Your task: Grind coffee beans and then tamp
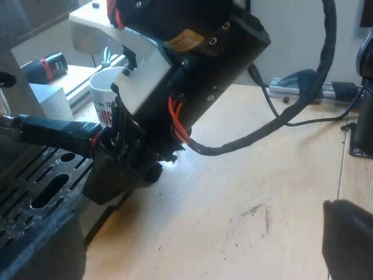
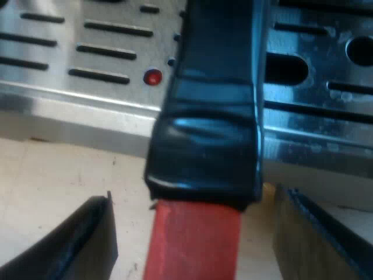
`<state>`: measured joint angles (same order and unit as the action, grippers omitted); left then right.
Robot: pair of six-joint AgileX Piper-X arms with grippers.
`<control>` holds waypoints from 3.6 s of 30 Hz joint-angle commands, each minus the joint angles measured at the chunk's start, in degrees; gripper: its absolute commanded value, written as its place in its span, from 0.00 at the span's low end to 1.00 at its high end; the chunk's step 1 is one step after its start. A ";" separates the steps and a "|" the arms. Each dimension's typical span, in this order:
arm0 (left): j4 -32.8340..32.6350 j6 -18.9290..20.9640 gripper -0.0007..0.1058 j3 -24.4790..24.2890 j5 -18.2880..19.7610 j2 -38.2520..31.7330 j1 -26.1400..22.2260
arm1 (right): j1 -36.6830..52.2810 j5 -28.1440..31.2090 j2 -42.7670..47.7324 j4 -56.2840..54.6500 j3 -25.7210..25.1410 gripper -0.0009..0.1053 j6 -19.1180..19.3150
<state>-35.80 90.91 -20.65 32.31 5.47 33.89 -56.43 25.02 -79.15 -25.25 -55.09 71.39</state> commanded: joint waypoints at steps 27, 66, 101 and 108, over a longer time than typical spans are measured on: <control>0.10 0.52 0.80 -0.32 -0.42 -0.35 0.09 | -3.39 3.49 0.82 -0.28 -0.05 0.01 0.84; -16.31 0.52 0.80 -11.22 -5.76 -0.49 0.09 | -31.42 19.45 17.27 -26.60 0.09 0.01 -7.82; -7.48 -1.38 0.80 -9.60 -5.47 25.72 0.69 | -15.53 -6.45 19.49 6.08 26.90 0.01 14.16; -5.80 -1.38 0.80 -9.60 -5.47 31.41 2.98 | -15.54 -6.41 19.04 10.01 29.86 0.01 14.80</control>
<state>-42.63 89.82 -30.14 26.43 36.89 36.70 -72.24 17.63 -60.28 -17.63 -24.83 85.73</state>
